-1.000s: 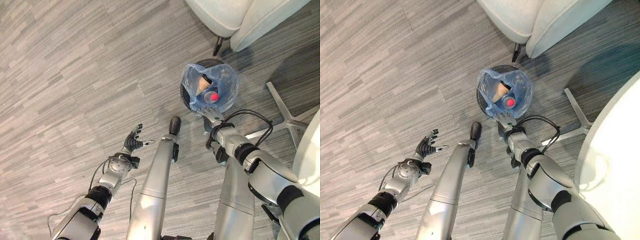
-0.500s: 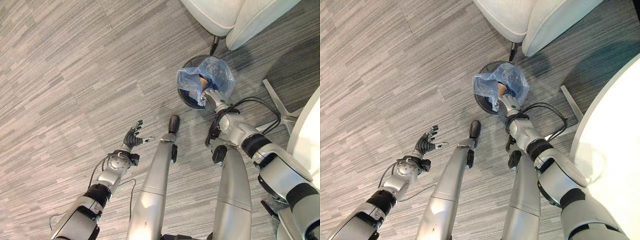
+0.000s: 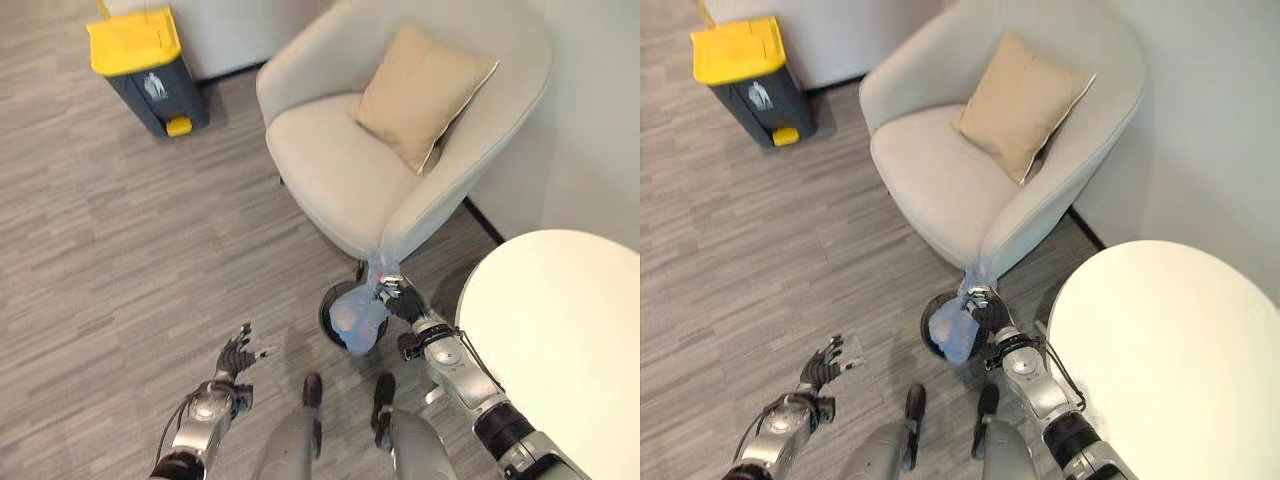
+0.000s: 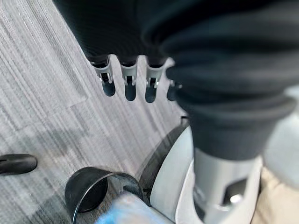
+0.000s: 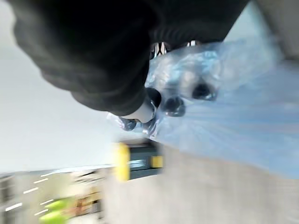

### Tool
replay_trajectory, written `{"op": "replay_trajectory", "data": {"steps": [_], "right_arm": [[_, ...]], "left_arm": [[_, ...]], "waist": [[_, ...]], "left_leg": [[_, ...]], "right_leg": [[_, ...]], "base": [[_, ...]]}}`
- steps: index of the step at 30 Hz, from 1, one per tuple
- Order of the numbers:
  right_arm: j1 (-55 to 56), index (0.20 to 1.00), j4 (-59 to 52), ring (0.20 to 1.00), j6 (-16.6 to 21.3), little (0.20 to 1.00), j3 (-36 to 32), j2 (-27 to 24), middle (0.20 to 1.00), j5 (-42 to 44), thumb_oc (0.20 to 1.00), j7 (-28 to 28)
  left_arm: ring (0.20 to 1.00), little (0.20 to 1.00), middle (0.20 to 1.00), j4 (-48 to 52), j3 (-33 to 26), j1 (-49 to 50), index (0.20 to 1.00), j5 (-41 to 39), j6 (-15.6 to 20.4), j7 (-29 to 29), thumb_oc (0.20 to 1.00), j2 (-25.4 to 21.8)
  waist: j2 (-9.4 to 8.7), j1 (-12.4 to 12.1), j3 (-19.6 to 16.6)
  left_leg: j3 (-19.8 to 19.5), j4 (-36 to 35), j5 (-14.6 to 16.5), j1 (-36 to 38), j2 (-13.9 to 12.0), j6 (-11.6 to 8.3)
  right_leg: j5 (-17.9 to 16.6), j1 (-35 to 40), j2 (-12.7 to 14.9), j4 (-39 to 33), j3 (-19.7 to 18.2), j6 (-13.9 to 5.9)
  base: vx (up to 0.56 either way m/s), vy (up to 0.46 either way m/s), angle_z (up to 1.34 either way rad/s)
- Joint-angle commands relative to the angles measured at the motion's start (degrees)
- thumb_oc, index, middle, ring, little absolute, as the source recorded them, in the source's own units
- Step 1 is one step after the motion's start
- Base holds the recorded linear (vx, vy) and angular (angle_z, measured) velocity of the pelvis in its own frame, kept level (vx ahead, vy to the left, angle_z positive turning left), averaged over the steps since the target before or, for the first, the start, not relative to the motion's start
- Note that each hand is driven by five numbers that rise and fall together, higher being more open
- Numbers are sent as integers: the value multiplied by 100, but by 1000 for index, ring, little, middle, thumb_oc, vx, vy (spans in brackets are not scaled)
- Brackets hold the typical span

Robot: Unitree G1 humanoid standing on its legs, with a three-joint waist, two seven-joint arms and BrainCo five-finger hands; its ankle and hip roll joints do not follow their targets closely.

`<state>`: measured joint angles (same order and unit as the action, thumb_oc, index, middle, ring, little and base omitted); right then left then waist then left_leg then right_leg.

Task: Gather garbage on tea table into small bin, then transfer packed bag to large trash can.

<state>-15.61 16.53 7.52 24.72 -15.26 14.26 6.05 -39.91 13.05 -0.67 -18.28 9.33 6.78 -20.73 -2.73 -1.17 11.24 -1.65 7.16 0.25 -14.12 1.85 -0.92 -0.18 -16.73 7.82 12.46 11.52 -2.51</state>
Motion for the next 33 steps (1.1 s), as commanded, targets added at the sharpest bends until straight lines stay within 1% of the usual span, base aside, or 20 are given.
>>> {"op": "replay_trajectory", "data": {"steps": [1,5,8,13,14,16,17,18,20,21,22,24,25,26,27,28,29,30,32,33], "right_arm": [[-661,200,-422,200,433,200,-70,-76,200,353,200,-302],[-494,200,-936,200,364,200,-35,-203,200,389,200,-516],[-447,200,-1181,200,333,200,6,-179,200,527,200,-624],[-468,200,-1460,200,328,200,121,-122,200,771,200,-789],[-514,200,-1541,200,337,200,159,-75,200,873,200,-835],[-572,200,-1590,200,385,200,141,-49,200,937,200,-849],[-645,200,-1624,200,427,200,110,-78,200,924,200,-806],[-646,200,-1623,200,428,200,110,-78,200,925,200,-806],[-669,200,-1640,200,442,200,79,-85,200,892,200,-786],[-658,200,-1608,200,456,200,54,-64,200,907,200,-781],[-649,200,-1599,200,457,200,25,-57,200,878,200,-744],[-642,200,-1580,200,446,200,-13,-64,200,853,200,-693],[-653,200,-1549,200,453,200,-17,-82,200,854,200,-681],[-662,200,-1524,200,467,200,-38,-119,200,861,200,-632],[-641,200,-1531,200,476,200,-124,-235,200,910,200,-574],[-650,200,-1547,200,479,200,-156,-316,200,935,200,-559],[-628,200,-1549,200,466,200,-178,-391,200,909,200,-528],[-602,200,-1566,200,485,200,-231,-475,200,878,200,-498],[-584,200,-1560,200,435,200,-286,-626,200,836,200,-477],[-591,200,-1556,200,420,200,-285,-670,200,841,200,-482]], "left_arm": [[1000,1000,1000,305,-24,-303,1000,362,146,-102,1000,-160],[1000,1000,1000,472,-160,28,1000,419,127,-202,1000,-161],[1000,1000,1000,708,-188,261,1000,468,117,-267,1000,-180],[1000,1000,1000,920,-193,434,1000,469,123,-329,1000,-168],[1000,1000,1000,1055,-165,431,1000,489,132,-349,1000,-209],[1000,1000,1000,1144,-126,319,1000,499,155,-345,1000,-272],[1000,1000,1000,1256,-104,209,1000,489,182,-360,1000,-324],[1000,1000,1000,1258,-105,209,1000,489,181,-360,1000,-325],[1000,1000,1000,1311,-95,176,1000,462,197,-363,1000,-332],[1000,1000,1000,1362,-109,170,1000,445,202,-362,1000,-346],[1000,1000,1000,1441,-129,197,1000,428,202,-359,1000,-349],[1000,1000,1000,1539,-113,213,1000,436,215,-355,1000,-351],[1000,1000,1000,1535,-130,212,1000,433,238,-345,1000,-345],[1000,1000,1000,1530,-124,184,1000,405,247,-322,1000,-334],[1000,1000,1000,1676,-120,138,1000,328,244,-320,1000,-327],[1000,1000,1000,1752,-118,119,1000,275,252,-323,1000,-332],[1000,1000,1000,1841,-96,108,1000,246,253,-340,1000,-324],[1000,1000,1000,1928,-61,53,1000,252,258,-332,1000,-309],[1000,1000,1000,2172,-22,11,1000,245,261,-400,1000,-305],[1000,1000,1000,2343,0,6,1000,287,270,-456,1000,-339]], "waist": [[55,6,236],[-29,36,-92],[-83,15,-259],[-116,-58,-282],[-100,-85,-208],[-67,-79,-104],[2,-63,-73],[-6,-63,-72],[21,-96,-130],[5,-161,-191],[-25,-238,-239],[-166,-405,-297],[-186,-451,-315],[-179,-478,-314],[-122,-516,-249],[-93,-508,-198],[-60,-498,-165],[-62,-453,-97],[-98,-344,-40],[-147,-306,-11]], "left_leg": [[205,-95,117,15,-45,-26],[309,-426,143,566,-51,-6],[399,-516,220,870,-44,21],[518,-625,276,1136,-39,80],[547,-624,233,1122,-65,115],[507,-536,142,964,-127,147],[472,-423,42,753,-190,188],[474,-412,49,748,-182,189],[426,-390,-43,595,-202,198],[381,-382,-88,509,-193,185],[351,-356,-122,412,-180,167],[252,-297,-302,151,-136,99],[224,-298,-413,57,-151,49],[194,-314,-581,-77,-189,-64],[64,-458,-875,-275,-238,-275],[4,-504,-962,-353,-238,-356],[-36,-538,-984,-383,-244,-397],[34,-467,-956,-496,-254,-430],[370,-137,-732,-516,-327,-338],[481,127,-556,-496,-359,-295]], "right_leg": [[466,192,8,37,-81,-328],[381,726,-96,-387,-159,-379],[314,1001,-147,-636,-288,-426],[182,1120,-161,-710,-499,-508],[144,993,-175,-512,-587,-547],[244,833,-273,-13,-802,-563],[517,765,-440,525,-1026,-502],[537,749,-432,555,-1030,-503],[701,857,-537,913,-1132,-446],[747,988,-572,959,-1175,-435],[806,1165,-575,822,-1194,-423],[1071,1515,-643,236,-1218,-251],[1114,1574,-708,0,-1229,-173],[1118,1627,-803,-274,-1217,-112],[1094,1658,-1006,-636,-1190,-15],[1048,1675,-1055,-774,-1127,10],[1008,1689,-1066,-862,-1034,28],[943,1689,-1037,-929,-928,40],[855,1611,-941,-995,-725,49],[798,1560,-877,-1023,-632,51]], "base": [[104,44,-10],[115,45,-9],[91,63,-19],[2,49,-37],[-130,15,-34],[-260,9,-23],[-248,2,1],[-234,-15,22],[-143,-62,31],[-144,-121,11],[-139,-171,7],[-131,-196,12],[-157,-192,27],[-294,-275,30],[-324,-272,33],[-323,-250,33],[-243,-147,50],[-253,-98,70],[-254,-52,73],[-231,-66,99]]}}
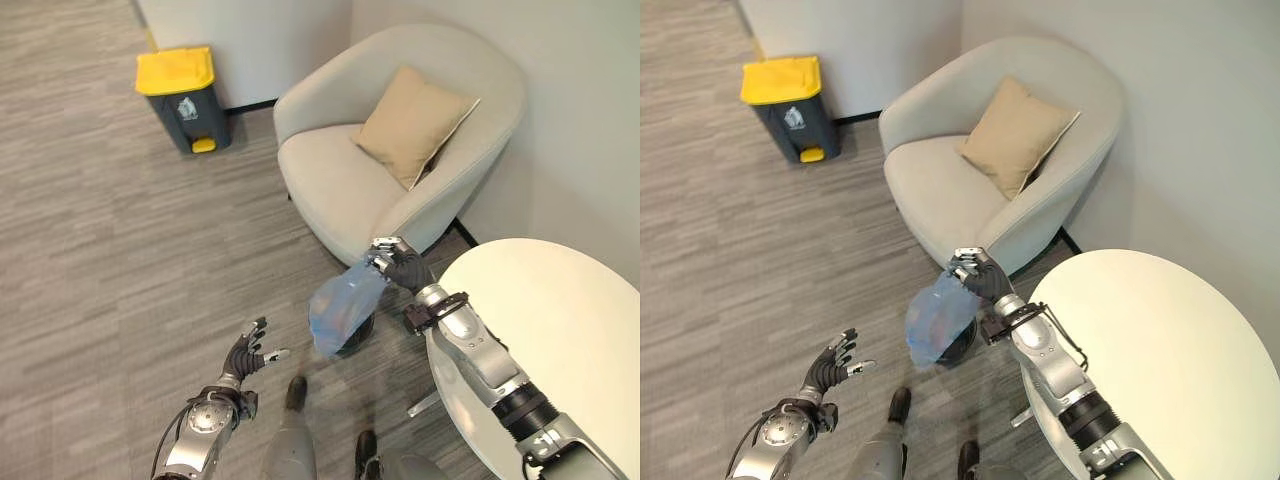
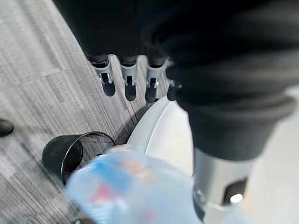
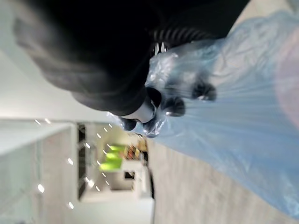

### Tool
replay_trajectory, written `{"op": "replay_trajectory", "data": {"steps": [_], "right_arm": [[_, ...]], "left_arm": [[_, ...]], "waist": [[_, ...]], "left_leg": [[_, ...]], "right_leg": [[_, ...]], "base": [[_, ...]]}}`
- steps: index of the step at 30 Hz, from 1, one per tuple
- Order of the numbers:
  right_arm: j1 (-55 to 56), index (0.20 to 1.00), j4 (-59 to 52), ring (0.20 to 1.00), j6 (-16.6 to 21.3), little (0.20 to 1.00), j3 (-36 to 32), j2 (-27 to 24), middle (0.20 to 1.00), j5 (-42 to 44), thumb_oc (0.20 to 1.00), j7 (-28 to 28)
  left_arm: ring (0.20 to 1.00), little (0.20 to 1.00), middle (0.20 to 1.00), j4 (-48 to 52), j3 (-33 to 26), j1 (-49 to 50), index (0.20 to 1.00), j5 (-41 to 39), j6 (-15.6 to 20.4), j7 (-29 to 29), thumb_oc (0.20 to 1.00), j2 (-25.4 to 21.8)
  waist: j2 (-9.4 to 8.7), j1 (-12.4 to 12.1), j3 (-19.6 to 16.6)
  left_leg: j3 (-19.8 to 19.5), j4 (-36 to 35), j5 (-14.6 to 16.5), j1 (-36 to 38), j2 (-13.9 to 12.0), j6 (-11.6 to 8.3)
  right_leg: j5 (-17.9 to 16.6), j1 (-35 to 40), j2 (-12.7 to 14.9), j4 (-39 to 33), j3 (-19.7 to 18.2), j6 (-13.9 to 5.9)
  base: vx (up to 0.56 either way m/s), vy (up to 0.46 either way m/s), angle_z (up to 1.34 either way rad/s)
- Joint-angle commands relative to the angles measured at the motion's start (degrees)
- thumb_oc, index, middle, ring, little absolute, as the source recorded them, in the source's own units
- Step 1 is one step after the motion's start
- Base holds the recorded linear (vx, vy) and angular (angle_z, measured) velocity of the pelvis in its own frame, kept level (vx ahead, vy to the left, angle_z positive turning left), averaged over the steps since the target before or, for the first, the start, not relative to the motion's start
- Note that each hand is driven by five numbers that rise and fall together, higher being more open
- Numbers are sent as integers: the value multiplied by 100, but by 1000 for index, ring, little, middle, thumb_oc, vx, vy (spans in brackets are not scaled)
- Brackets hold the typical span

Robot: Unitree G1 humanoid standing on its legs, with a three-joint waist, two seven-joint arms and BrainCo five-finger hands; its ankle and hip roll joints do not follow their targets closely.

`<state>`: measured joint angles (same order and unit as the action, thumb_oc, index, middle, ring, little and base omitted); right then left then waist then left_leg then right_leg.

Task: Gather garbage on tea table into small bin, then transfer packed bag to large trash can.

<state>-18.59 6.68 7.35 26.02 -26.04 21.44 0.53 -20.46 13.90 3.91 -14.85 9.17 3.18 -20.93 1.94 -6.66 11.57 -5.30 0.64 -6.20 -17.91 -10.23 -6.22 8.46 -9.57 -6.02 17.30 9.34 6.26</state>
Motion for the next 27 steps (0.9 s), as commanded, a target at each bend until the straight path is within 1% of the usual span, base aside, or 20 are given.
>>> {"op": "replay_trajectory", "data": {"steps": [1,2,4,5,6,7,8,11,17,18,22,25,27], "right_arm": [[-263,200,-572,200,416,200,-431,340,200,120,200,35],[-229,200,-585,200,414,200,-459,299,200,146,200,-7],[-130,200,-572,200,408,200,-502,254,200,208,200,-79],[-76,200,-601,200,409,200,-536,238,200,233,200,-111],[-31,200,-610,200,390,200,-559,227,200,229,200,-131],[97,200,-677,200,401,200,-688,212,200,258,200,-186],[132,200,-708,200,405,200,-724,204,200,259,200,-202],[124,200,-753,200,414,200,-742,254,200,282,200,-243],[-14,200,-943,200,407,200,-651,378,200,424,200,-359],[-108,200,-1007,200,383,200,-558,429,200,420,200,-392],[-271,200,-996,200,350,200,-370,528,200,407,200,-392],[-513,200,-849,200,315,200,-145,689,200,429,200,-324],[-612,200,-790,200,313,200,-39,781,200,473,200,-299]], "left_arm": [[1000,1000,1000,577,-28,-472,1000,40,283,-191,1000,-375],[1000,1000,1000,667,-8,-508,1000,114,297,-216,1000,-414],[1000,1000,1000,825,49,-573,1000,140,320,-302,1000,-434],[1000,1000,1000,881,57,-614,1000,145,340,-310,1000,-428],[1000,1000,1000,930,70,-629,1000,158,351,-320,1000,-430],[1000,1000,1000,1135,135,-676,1000,272,371,-392,1000,-468],[1000,1000,1000,1239,173,-715,1000,315,392,-420,1000,-488],[1000,1000,1000,1374,302,-832,1000,458,411,-475,1000,-547],[1000,1000,1000,1348,534,-1032,1000,687,425,-478,1000,-561],[1000,1000,1000,1339,625,-1181,1000,796,406,-418,1000,-526],[1000,1000,1000,1269,792,-1494,1000,925,362,-273,1000,-431],[1000,1000,1000,1129,952,-1929,1000,1551,271,66,1000,-374],[1000,1000,1000,1036,1016,-2098,1000,1788,253,196,1000,-330]], "waist": [[-725,305,-32],[-771,350,-34],[-833,431,-57],[-845,493,-86],[-824,539,-121],[-749,631,-233],[-739,655,-274],[-745,690,-348],[-800,730,-506],[-810,772,-593],[-813,802,-665],[-829,819,-741],[-831,819,-774]], "left_leg": [[822,1282,495,-61,882,284],[802,1502,685,-18,892,291],[807,1830,1015,125,821,313],[853,1819,1134,286,747,304],[909,1656,1160,497,668,287],[982,1215,1123,899,620,253],[995,1049,1110,971,634,241],[1003,840,1145,1121,706,248],[1145,468,1146,1493,732,298],[1198,306,1136,1619,752,322],[1256,131,1111,1778,774,351],[1307,23,1111,1919,806,382],[1312,-30,1112,1974,814,392]], "right_leg": [[-145,775,625,-1506,-296,-816],[-179,752,695,-1514,-234,-819],[-217,724,807,-1535,-82,-810],[-220,717,843,-1555,-12,-815],[-210,724,845,-1552,42,-818],[-260,738,845,-1593,182,-861],[-296,747,863,-1597,210,-883],[-347,800,908,-1605,203,-920],[-418,896,920,-1641,64,-1011],[-439,912,913,-1654,12,-1048],[-440,942,913,-1646,-55,-1087],[-451,1007,913,-1666,-111,-1111],[-460,1033,915,-1689,-127,-1116]], "base": [[-185,-63,100],[-128,-54,97],[-46,-5,64],[7,25,55],[77,71,53],[99,103,42],[98,108,42],[44,88,31],[34,65,-13],[51,81,-16],[27,47,-22],[45,31,-11],[36,26,-7]]}}
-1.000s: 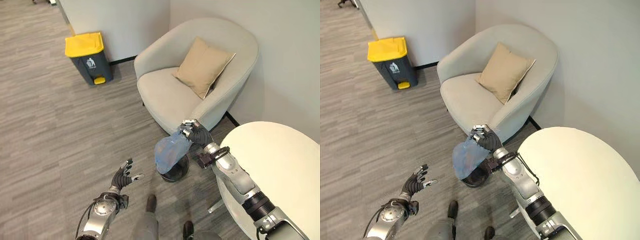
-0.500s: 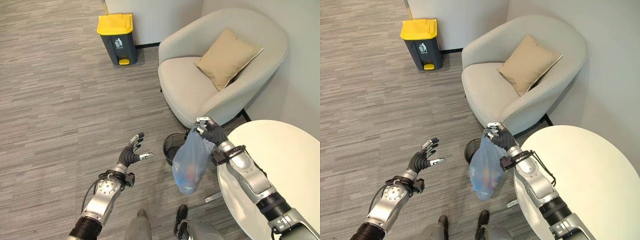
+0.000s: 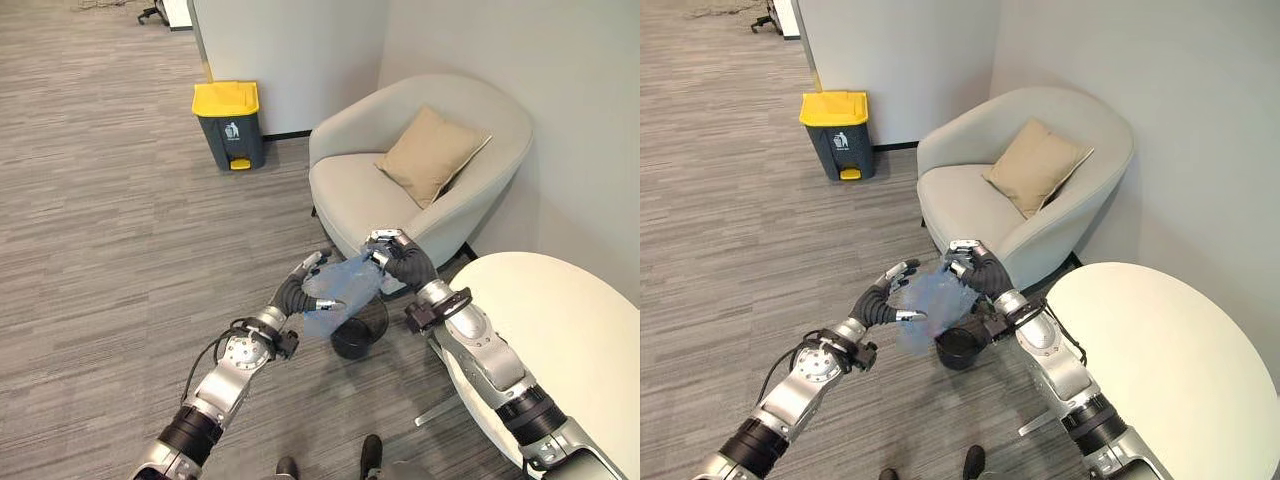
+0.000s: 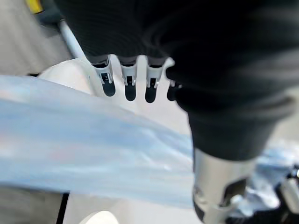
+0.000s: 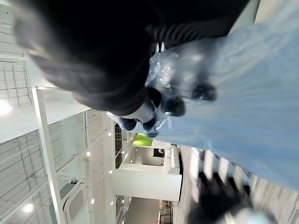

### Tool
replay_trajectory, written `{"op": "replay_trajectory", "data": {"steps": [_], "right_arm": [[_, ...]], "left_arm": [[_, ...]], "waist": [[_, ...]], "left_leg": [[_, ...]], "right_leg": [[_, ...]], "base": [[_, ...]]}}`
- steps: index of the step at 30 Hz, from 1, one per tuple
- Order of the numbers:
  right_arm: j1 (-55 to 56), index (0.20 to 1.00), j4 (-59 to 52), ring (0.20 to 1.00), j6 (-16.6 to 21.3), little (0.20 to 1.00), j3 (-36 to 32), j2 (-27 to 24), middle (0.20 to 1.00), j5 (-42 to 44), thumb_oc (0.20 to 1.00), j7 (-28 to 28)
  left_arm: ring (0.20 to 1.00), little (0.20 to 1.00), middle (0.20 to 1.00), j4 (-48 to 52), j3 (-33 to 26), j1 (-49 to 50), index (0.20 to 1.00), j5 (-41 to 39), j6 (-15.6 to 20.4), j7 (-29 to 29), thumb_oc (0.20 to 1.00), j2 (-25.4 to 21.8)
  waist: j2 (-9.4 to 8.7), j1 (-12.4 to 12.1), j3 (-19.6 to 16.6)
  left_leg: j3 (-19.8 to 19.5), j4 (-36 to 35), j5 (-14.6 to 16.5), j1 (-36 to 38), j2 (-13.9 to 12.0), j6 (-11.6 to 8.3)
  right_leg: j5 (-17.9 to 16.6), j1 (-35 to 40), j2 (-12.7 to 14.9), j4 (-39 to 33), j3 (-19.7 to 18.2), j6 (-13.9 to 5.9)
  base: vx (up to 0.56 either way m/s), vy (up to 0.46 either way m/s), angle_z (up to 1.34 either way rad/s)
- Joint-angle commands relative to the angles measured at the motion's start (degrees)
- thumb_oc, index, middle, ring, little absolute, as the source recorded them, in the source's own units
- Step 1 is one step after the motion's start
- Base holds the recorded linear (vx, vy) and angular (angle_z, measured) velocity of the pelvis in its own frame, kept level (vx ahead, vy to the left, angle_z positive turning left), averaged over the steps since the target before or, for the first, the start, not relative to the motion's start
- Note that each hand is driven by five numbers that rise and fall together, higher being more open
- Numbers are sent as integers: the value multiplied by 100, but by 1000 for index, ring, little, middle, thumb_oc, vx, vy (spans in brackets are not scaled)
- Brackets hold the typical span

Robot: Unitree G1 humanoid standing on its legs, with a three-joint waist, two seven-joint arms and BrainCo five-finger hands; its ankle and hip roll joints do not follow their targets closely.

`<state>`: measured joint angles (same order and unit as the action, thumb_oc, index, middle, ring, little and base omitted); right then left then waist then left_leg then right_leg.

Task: Gather garbage on tea table into small bin, then transfer packed bag to large trash can.

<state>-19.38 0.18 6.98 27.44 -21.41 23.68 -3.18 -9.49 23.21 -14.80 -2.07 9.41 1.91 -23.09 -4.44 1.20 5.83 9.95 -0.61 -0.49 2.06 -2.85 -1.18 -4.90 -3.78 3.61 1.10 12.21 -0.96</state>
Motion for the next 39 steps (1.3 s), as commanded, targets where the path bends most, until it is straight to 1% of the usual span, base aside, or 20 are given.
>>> {"op": "replay_trajectory", "data": {"steps": [1,2,5,6,8,10,14,16,20,21,22,23,31,32,33,35,36,37,38,39], "right_arm": [[-603,200,-104,200,351,200,-125,353,200,260,200,96],[-780,200,-27,200,343,200,29,478,200,317,200,112],[-1138,200,121,200,330,200,222,651,200,390,200,179],[-1263,200,145,200,317,200,276,689,200,418,200,201],[-1657,200,151,200,307,200,445,830,200,560,200,269],[-1882,200,95,200,311,200,540,914,200,649,200,306],[-2057,200,-148,200,385,200,670,1081,200,816,200,319],[-2081,200,-345,200,422,200,805,1208,200,925,200,288],[-2107,200,-371,200,411,200,916,1304,200,958,200,274],[-2121,200,-375,200,403,200,940,1329,200,978,200,260],[-2122,200,-374,200,404,200,940,1330,200,978,200,260],[-2119,200,-375,200,407,200,1003,1364,200,1014,200,230],[-1866,200,-356,200,357,200,1123,1362,200,1038,200,51],[-1757,200,-335,200,329,200,1138,1347,200,1002,200,14],[-1583,200,-293,200,293,200,1137,1281,200,881,200,-42],[-1354,200,-301,200,260,200,1041,1048,200,282,200,-41],[-1284,645,-359,645,261,645,972,919,645,-151,645,-1],[-1164,1000,-488,1000,273,1000,834,663,1000,-940,1000,96],[-1156,1000,-495,1000,269,1000,836,663,1000,-945,1000,98],[-1027,1000,-566,1000,284,1000,705,465,1000,-1464,1000,151]], "left_arm": [[1000,1000,1000,-112,115,-279,1000,574,224,360,1000,-77],[1000,1000,1000,-203,208,-343,1000,711,193,425,1000,-23],[1000,1000,1000,-409,396,-404,1000,810,140,452,1000,77],[1000,1000,1000,-474,459,-416,1000,789,121,431,1000,113],[1000,1000,1000,-784,784,-447,1000,766,63,300,1000,259],[1000,1000,1000,-926,923,-413,1000,720,38,223,1000,336],[1000,1000,1000,-1006,892,-267,1000,612,-16,396,1000,450],[1000,1000,1000,-1236,797,-287,1000,781,-112,697,1000,544],[1000,1000,1000,-1421,788,-417,1000,851,-160,850,1000,621],[815,815,815,-1439,783,-440,815,850,-161,866,815,639],[454,454,454,-1441,783,-442,454,851,-160,866,454,640],[200,200,200,-1452,776,-516,200,852,-135,915,200,651],[200,200,200,-990,620,-591,200,538,20,976,200,572],[200,200,200,-814,569,-572,200,455,65,978,200,559],[200,200,200,-592,497,-553,200,300,111,988,200,553],[200,200,200,-292,359,-468,200,-17,211,959,200,531],[200,200,200,-170,280,-396,200,-106,231,937,200,514],[200,200,200,-11,126,-242,200,-225,270,923,200,484],[200,200,200,-5,125,-235,200,-226,267,921,200,484],[200,200,200,65,-15,-96,200,-303,297,906,200,455]], "waist": [[-190,27,-203],[-188,6,-218],[-202,-35,-218],[-209,-47,-221],[-237,-86,-235],[-263,-111,-241],[-287,-154,-255],[-275,-147,-286],[-268,-144,-301],[-266,-146,-303],[-265,-145,-302],[-264,-149,-302],[-250,-137,-304],[-248,-135,-303],[-238,-123,-298],[-221,-95,-292],[-208,-84,-294],[-185,-67,-297],[-184,-67,-300],[-169,-57,-307]], "left_leg": [[-210,64,536,9,81,-108],[-224,42,534,28,89,-99],[-241,-6,517,45,96,-89],[-241,-18,513,51,98,-86],[-248,-61,487,52,106,-72],[-247,-86,480,56,114,-57],[-239,-127,459,57,141,-23],[-225,-156,455,93,163,-1],[-230,-161,453,104,177,12],[-230,-161,452,103,180,15],[-231,-161,452,103,180,15],[-234,-160,447,98,185,19],[-245,-222,408,83,228,38],[-253,-236,396,81,234,40],[-259,-273,372,82,245,49],[-259,-332,340,82,258,53],[-252,-347,332,87,261,58],[-256,-364,331,104,267,64],[-256,-365,331,105,267,64],[-253,-371,337,118,272,70]], "right_leg": [[869,478,-44,-89,-422,-401],[859,491,-42,-101,-434,-408],[838,507,-33,-135,-437,-418],[828,503,-32,-140,-437,-425],[806,502,-24,-155,-428,-440],[794,492,-20,-151,-443,-451],[755,456,0,-128,-465,-463],[735,473,24,-140,-486,-469],[724,481,33,-143,-489,-473],[721,480,37,-141,-484,-476],[721,480,37,-141,-483,-476],[713,479,50,-139,-481,-483],[671,443,84,-139,-478,-517],[668,435,90,-138,-480,-523],[653,416,99,-143,-487,-532],[633,411,114,-167,-484,-553],[630,411,119,-176,-490,-561],[625,424,127,-189,-500,-571],[624,426,127,-190,-500,-571],[620,444,129,-215,-500,-578]], "base": [[27,38,-2],[0,0,0],[1,22,-1],[0,0,0],[-6,42,1],[-26,36,2],[-25,25,1],[-18,47,-2],[-3,8,-1],[0,0,0],[0,0,0],[-17,32,0],[-4,9,0],[-17,41,0],[-23,43,1],[-13,20,1],[0,0,0],[0,0,0],[0,0,0],[0,0,0]]}}
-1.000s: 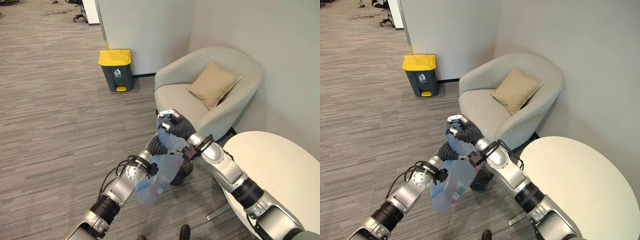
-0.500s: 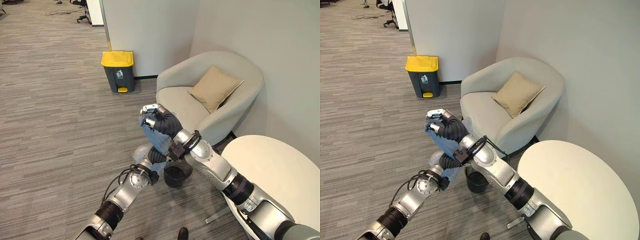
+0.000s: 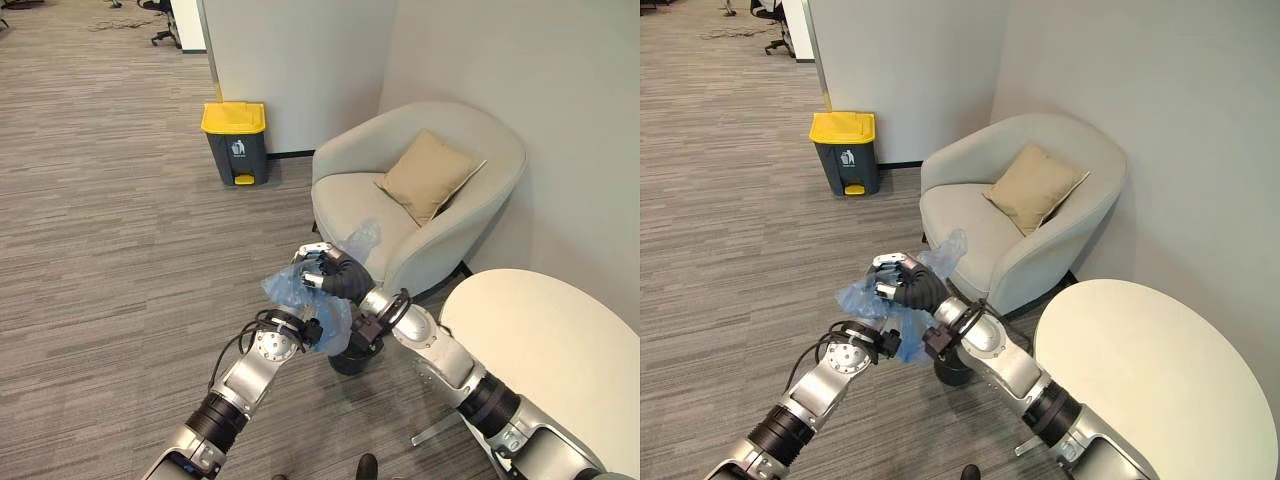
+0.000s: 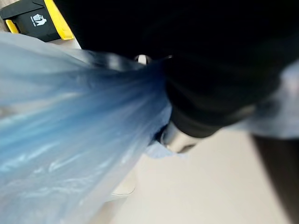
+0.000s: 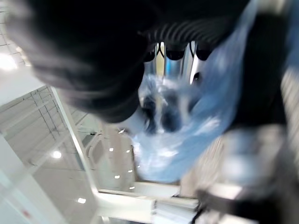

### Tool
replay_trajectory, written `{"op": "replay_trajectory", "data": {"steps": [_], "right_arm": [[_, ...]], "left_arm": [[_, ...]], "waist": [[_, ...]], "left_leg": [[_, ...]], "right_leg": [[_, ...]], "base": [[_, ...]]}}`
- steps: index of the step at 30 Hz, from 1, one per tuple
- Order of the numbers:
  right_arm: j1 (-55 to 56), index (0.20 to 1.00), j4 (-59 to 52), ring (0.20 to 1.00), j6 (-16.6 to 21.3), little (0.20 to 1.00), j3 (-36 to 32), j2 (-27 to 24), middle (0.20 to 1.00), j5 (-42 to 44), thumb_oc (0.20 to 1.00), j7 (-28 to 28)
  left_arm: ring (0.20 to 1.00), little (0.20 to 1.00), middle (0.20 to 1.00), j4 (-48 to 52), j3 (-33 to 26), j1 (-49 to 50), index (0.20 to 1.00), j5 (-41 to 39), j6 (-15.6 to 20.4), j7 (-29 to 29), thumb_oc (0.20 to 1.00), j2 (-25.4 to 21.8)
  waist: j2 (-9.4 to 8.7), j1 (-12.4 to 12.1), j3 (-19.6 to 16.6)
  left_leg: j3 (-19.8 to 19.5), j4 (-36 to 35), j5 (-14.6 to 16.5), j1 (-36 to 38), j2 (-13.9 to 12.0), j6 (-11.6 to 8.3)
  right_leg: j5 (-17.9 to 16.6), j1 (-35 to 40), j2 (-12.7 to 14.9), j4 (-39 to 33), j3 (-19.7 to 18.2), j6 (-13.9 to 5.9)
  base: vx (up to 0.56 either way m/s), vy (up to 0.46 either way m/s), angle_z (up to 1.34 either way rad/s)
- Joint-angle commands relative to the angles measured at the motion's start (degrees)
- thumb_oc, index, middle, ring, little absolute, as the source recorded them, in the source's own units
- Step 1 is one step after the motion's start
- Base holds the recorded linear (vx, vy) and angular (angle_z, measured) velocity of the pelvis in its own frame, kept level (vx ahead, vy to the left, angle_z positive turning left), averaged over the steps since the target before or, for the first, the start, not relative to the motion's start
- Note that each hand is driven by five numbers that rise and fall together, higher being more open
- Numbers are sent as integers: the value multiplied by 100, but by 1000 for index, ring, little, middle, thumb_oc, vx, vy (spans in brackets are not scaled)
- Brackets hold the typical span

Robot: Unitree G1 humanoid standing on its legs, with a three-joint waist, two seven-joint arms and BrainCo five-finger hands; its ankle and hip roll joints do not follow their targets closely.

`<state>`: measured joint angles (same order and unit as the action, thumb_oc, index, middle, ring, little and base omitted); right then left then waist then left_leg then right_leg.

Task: Gather garbage on tea table into small bin, then transfer packed bag to large trash can.

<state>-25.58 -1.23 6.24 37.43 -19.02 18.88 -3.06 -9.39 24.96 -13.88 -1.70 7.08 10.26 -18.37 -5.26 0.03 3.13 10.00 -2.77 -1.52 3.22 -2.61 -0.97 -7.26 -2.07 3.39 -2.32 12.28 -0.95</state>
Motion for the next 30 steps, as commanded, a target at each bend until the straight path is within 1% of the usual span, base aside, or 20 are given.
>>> {"op": "replay_trajectory", "data": {"steps": [1,5,6,7,9,11,12,14,15,16,20,24,30], "right_arm": [[-353,1000,-475,1000,394,1000,-366,124,1000,-1278,1000,204],[-62,1000,-691,1000,496,1000,-673,-178,1000,-2149,1000,409],[-49,1000,-702,1000,492,1000,-673,-180,1000,-2156,1000,410],[112,1000,-851,1000,542,1000,-882,-332,1000,-2499,1000,514],[399,1000,-1038,1000,600,1000,-1187,-516,1000,-2790,1000,617],[737,1000,-1171,1000,639,1000,-1532,-688,1000,-2856,1000,664],[751,1000,-1185,1000,635,1000,-1536,-690,1000,-2855,1000,659],[1033,1000,-1241,1000,643,1000,-1796,-832,1000,-2861,1000,625],[1575,1000,-1062,1000,602,1000,-2154,-946,1000,-2611,1000,508],[1768,1000,-968,1000,581,1000,-2270,-975,1000,-2518,1000,445],[2457,1000,-297,1000,475,1000,-2626,-939,1000,-2044,1000,160],[3034,1000,564,1000,369,1000,-2991,-810,1000,-1905,1000,18],[3193,1000,1339,1000,353,1000,-3024,-670,1000,-1900,1000,89]], "left_arm": [[200,200,200,96,-260,-100,200,-327,535,61,200,-57],[200,200,200,135,-533,204,200,-283,551,71,200,-141],[200,200,200,140,-531,213,200,-283,549,70,200,-140],[200,200,200,126,-694,389,200,-263,550,77,200,-191],[200,200,200,93,-952,668,200,-247,540,74,200,-270],[200,200,200,4,-1234,964,200,-278,528,39,200,-335],[200,200,200,10,-1232,973,200,-279,526,37,200,-336],[200,200,200,-76,-1461,1168,200,-300,513,-21,200,-400],[200,200,200,-273,-1794,1470,200,-413,501,-152,200,-494],[200,200,200,-330,-1891,1569,200,-466,497,-230,200,-531],[200,200,200,-575,-2232,1912,200,-535,476,-522,200,-689],[200,200,200,-908,-2637,2294,200,-619,473,-796,200,-773],[200,200,200,-1528,-2886,2481,200,-701,440,-855,200,-712]], "waist": [[-81,61,-40],[-56,78,-53],[-55,77,-57],[-38,89,-65],[-21,108,-80],[0,127,-98],[0,126,-103],[9,144,-108],[26,163,-108],[33,169,-107],[64,184,-89],[94,199,-45],[128,167,51]], "left_leg": [[-256,-159,442,6,250,49],[-250,-160,446,27,252,60],[-250,-160,446,29,252,60],[-254,-160,447,42,249,65],[-249,-164,447,60,245,66],[-249,-167,450,79,244,68],[-250,-168,450,80,244,68],[-253,-170,449,88,244,64],[-254,-165,445,90,240,56],[-250,-165,446,96,239,53],[-247,-157,443,93,236,41],[-280,-118,454,96,221,22],[-355,8,478,65,199,-7]], "right_leg": [[855,283,151,118,-498,-583],[861,313,162,98,-498,-596],[862,315,162,98,-498,-596],[867,320,164,104,-500,-599],[878,341,162,103,-483,-598],[884,361,160,94,-482,-598],[884,363,160,93,-481,-598],[886,373,155,86,-483,-598],[899,389,153,83,-482,-591],[902,394,152,82,-475,-590],[925,407,146,90,-441,-580],[984,429,141,120,-395,-546],[1070,441,127,189,-361,-493]], "base": [[0,0,0],[0,0,0],[0,0,0],[0,0,0],[0,0,0],[0,0,0],[0,0,0],[0,0,0],[0,0,0],[0,0,0],[0,0,0],[8,-19,0],[8,-38,1]]}}
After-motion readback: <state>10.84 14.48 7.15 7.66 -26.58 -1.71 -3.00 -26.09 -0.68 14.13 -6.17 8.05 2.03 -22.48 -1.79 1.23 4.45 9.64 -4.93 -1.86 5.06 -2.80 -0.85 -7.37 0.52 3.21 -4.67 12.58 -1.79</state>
